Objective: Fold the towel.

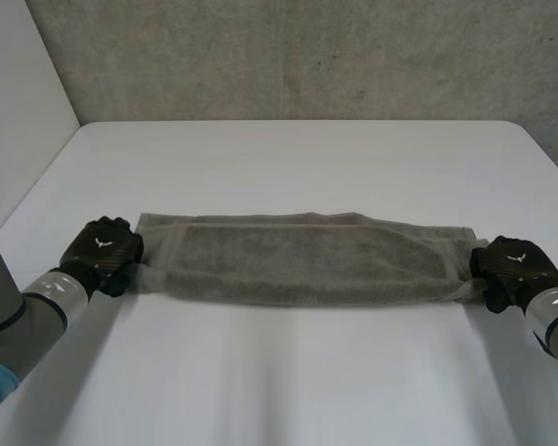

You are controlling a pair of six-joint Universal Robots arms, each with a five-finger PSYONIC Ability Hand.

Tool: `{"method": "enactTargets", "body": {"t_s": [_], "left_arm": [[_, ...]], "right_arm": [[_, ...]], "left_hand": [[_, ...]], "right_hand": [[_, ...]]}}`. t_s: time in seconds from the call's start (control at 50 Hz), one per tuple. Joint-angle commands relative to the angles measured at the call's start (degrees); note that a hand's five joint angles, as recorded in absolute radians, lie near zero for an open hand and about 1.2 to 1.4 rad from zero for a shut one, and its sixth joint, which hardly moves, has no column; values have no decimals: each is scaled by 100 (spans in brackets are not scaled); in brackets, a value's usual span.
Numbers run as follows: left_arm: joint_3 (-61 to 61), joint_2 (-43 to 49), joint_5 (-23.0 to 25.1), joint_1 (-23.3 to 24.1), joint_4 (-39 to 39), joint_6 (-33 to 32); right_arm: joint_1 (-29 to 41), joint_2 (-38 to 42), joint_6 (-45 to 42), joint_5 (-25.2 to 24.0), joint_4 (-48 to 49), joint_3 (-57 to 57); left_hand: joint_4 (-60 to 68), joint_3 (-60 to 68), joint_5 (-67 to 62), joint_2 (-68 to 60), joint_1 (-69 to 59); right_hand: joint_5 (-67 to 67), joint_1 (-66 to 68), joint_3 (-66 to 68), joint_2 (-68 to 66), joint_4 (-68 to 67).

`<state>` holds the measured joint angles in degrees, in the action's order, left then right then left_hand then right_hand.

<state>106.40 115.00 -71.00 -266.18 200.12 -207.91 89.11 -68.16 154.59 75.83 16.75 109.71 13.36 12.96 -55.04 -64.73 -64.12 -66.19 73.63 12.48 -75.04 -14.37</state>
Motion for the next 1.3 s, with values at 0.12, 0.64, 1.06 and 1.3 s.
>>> {"method": "enactTargets", "body": {"t_s": [0.12, 0.64, 1.06, 1.3], "left_arm": [[83, -100, -37, 5, -26, 31], [39, -1594, -28, -30, -589, 770], [-128, -1595, -54, 286, -562, 1341], [-278, -1489, -63, 567, -536, 1429]], "right_arm": [[-1096, -189, -745, -559, -180, -125], [-738, -637, -720, -1105, -2185, -3202], [4517, 1742, 212, -298, -1324, -4362], [4474, 1516, 414, 424, -1280, -4116]], "left_hand": [[-336, -296, 989, 957, 896], [-336, -296, 5146, 5115, 5054], [-336, -296, 5146, 5115, 5054], [-336, -296, 5146, 5115, 5054]], "right_hand": [[-381, 637, -248, -496, 437], [-381, 637, -248, -496, 437], [-381, 637, -248, -496, 437], [6619, -6363, -248, 6504, 437]]}}
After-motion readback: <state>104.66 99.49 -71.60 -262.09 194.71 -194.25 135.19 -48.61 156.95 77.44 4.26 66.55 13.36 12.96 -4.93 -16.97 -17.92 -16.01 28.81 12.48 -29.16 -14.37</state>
